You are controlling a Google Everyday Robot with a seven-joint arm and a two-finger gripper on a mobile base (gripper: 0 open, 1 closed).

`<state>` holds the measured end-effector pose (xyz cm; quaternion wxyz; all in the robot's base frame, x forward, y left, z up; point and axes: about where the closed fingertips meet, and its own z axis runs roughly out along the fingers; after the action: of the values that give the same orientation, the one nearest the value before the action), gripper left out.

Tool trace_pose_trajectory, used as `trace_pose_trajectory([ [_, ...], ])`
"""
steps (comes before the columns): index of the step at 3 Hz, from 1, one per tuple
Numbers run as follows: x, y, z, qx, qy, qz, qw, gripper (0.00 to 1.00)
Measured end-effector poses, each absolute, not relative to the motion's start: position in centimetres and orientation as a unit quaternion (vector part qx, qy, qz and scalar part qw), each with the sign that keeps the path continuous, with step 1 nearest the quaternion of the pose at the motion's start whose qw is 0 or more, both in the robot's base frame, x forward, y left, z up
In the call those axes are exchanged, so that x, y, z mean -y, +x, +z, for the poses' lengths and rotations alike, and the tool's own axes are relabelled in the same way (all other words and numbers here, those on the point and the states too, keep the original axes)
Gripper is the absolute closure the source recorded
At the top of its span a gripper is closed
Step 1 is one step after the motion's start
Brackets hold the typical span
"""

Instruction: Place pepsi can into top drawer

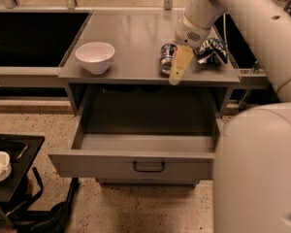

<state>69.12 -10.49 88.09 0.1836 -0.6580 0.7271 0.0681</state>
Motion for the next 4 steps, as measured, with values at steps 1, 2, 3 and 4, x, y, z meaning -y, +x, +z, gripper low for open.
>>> trace_pose_trajectory([
  [1,8.9,74.6,83.3,-0.715,-0.661,0.111,0.201,0.00],
  [2,8.1,75.4,83.1,-0.713,-0.661,0.109,0.207,0.00],
  [3,4.7,77.3,84.8,-0.685,-0.682,0.096,0.237,0.00],
  [4,3.9,77.0,83.4,-0.684,-0.680,0.113,0.238,0.00],
])
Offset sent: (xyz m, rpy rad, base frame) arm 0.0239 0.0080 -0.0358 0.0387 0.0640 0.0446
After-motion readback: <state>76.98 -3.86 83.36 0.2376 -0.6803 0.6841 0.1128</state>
